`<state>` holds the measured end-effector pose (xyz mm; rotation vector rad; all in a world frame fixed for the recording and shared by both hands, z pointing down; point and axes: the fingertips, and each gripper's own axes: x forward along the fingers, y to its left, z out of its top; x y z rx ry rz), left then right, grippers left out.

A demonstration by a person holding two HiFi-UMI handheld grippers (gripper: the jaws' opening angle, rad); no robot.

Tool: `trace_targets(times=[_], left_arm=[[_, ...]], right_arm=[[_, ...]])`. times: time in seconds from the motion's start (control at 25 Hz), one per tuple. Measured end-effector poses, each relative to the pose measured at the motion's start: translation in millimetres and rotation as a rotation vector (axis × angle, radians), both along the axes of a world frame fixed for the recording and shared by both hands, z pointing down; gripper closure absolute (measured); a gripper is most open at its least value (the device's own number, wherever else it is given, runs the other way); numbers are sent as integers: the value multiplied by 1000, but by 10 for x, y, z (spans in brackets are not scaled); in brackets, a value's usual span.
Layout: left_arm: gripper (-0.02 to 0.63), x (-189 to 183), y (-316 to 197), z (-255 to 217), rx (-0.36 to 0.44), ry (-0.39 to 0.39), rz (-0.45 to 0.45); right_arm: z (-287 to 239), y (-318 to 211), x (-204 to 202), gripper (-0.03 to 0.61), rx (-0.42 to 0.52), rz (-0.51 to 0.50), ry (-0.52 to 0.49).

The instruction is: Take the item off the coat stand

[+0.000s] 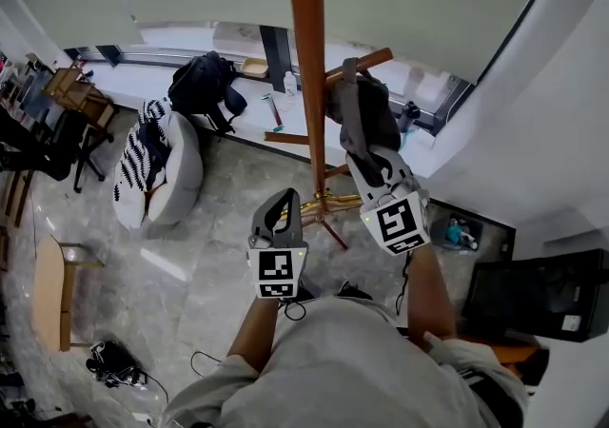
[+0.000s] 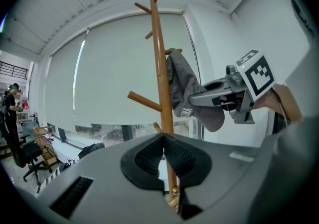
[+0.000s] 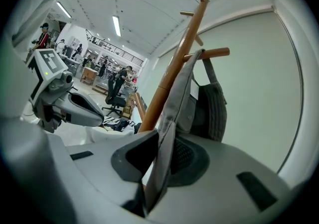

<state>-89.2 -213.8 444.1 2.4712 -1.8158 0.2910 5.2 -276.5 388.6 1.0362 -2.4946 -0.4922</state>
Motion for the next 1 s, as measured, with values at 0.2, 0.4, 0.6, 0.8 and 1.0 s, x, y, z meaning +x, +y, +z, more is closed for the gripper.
trace_targets(times=[0.2, 0.4, 0.6, 0.8, 1.0], left_arm=[[603, 40, -41, 7, -3, 1, 12], [604, 80, -59, 14, -1, 0, 22], [604, 111, -84, 21, -3, 2, 32], [604, 147, -89, 21, -3, 5, 40], [603, 195, -81, 18, -3, 3, 53]], right_arm=[[-48, 2, 16, 537, 31, -14, 22], [-86, 48, 45, 537, 56, -20, 56], [-123, 41, 122, 538, 77, 9, 94], [-164, 43, 176, 538, 91, 24, 87], [-193, 73, 191, 538, 86, 24, 69]])
